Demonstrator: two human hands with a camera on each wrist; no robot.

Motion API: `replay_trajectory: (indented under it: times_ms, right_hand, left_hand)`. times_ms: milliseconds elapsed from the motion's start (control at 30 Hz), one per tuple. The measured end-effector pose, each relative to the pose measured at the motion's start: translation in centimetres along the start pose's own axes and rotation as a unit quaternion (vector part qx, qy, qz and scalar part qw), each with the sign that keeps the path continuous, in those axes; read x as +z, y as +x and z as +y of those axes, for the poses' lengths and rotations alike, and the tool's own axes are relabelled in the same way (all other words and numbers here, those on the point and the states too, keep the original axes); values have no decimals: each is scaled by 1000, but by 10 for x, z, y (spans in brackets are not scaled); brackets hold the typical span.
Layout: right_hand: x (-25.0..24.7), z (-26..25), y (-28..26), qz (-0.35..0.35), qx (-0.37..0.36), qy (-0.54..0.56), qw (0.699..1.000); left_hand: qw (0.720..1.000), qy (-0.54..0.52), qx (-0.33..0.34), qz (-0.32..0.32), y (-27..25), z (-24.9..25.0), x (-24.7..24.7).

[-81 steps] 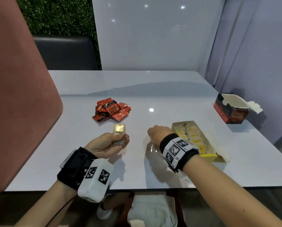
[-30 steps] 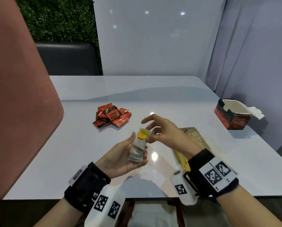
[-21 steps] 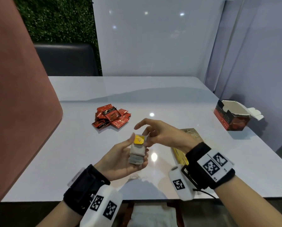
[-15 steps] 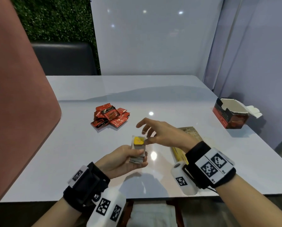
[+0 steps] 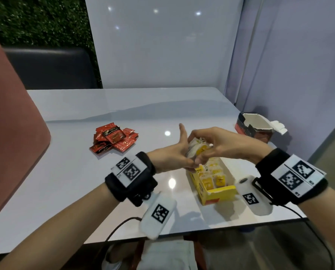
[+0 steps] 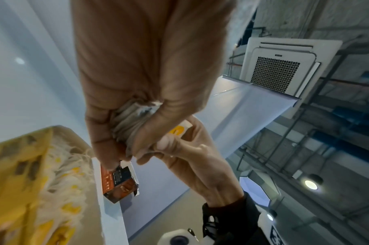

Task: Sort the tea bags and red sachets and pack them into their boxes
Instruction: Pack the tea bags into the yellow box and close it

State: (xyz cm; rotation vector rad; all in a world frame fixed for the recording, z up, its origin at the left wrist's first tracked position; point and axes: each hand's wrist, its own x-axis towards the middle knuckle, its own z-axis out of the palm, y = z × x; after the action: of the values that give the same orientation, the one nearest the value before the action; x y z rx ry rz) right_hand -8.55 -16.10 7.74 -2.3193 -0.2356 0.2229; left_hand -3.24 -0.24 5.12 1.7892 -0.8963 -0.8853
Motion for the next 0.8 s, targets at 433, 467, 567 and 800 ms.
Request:
replay_trajectory:
  times_ms: [433,467,567,800]
  right_hand:
    - [-6,70,-38,54,92,-231,967]
    - [-4,73,-39,44,92,-254,962]
    - [-2,76,-38,33,101,-295,950]
    - [2,75,-43,26,125,-296,946]
  left_hand:
    - [905,412,81,73,42,-33,40]
    - [894,435,97,48,44,-39,43]
    - [828,532,176,-32,55,-43,48]
    - [698,656,226,-176,73,-34,44]
